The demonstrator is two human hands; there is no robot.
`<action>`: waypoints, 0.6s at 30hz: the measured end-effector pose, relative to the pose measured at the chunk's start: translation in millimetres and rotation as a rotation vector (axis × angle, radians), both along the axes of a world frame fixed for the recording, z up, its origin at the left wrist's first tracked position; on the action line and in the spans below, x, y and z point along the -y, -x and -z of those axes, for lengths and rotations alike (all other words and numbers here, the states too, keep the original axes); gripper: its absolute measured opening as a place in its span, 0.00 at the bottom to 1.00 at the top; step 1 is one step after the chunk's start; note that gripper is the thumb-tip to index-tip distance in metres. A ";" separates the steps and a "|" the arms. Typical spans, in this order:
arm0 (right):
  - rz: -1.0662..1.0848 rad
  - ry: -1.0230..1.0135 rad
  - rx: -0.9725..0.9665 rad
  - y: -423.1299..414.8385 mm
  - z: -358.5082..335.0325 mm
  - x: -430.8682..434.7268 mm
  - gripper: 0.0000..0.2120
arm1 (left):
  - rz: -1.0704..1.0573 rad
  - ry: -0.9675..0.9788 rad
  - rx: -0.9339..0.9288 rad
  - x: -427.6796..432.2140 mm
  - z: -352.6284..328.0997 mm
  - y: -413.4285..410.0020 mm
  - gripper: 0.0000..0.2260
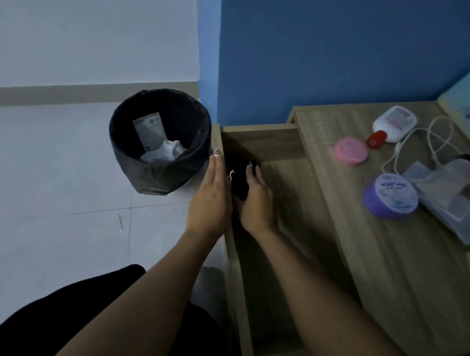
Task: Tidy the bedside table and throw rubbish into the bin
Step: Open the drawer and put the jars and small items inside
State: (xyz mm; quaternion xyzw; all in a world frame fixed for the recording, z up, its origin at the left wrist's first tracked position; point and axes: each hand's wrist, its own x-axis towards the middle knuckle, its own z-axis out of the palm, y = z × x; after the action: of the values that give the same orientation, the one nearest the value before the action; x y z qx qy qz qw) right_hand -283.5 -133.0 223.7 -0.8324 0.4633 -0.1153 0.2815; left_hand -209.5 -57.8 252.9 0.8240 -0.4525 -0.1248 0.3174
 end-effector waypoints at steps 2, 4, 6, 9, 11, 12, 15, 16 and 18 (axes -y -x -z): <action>-0.048 -0.003 -0.007 -10.5 12.7 3.8 0.29 | -0.012 -0.006 -0.004 0.7 2.8 -2.0 0.26; -0.101 0.038 -0.055 -16.9 23.0 5.0 0.27 | -0.013 -0.008 -0.008 0.2 2.5 -1.3 0.26; -0.181 0.175 -0.225 -21.0 34.7 5.3 0.28 | -0.012 -0.014 -0.001 -0.9 3.8 -1.4 0.26; -0.281 0.337 -0.332 -23.9 53.5 5.6 0.29 | -0.011 -0.020 -0.005 -1.4 4.0 -2.0 0.25; -0.316 0.354 -0.329 -26.0 66.2 6.7 0.28 | -0.008 -0.025 -0.018 -0.9 3.0 -1.8 0.25; -0.304 0.285 -0.309 -26.8 67.7 7.7 0.29 | -0.007 -0.023 -0.020 -0.2 2.7 -1.6 0.25; -0.321 0.197 -0.320 -26.0 63.3 10.7 0.29 | -0.012 -0.013 -0.022 -0.3 2.3 -1.3 0.25; -0.300 0.125 -0.285 -24.8 58.3 10.6 0.28 | -0.012 -0.011 -0.022 -0.5 1.9 -0.8 0.25; -0.193 -0.025 -0.198 -23.3 46.1 9.9 0.30 | -0.013 -0.015 -0.023 -0.3 1.6 -0.2 0.26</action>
State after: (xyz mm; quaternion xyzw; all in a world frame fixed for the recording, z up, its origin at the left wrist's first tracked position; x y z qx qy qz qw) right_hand -260.2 -142.9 177.6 -0.8768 0.4079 0.0007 0.2547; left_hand -209.3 -57.5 251.3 0.8278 -0.4426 -0.1357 0.3170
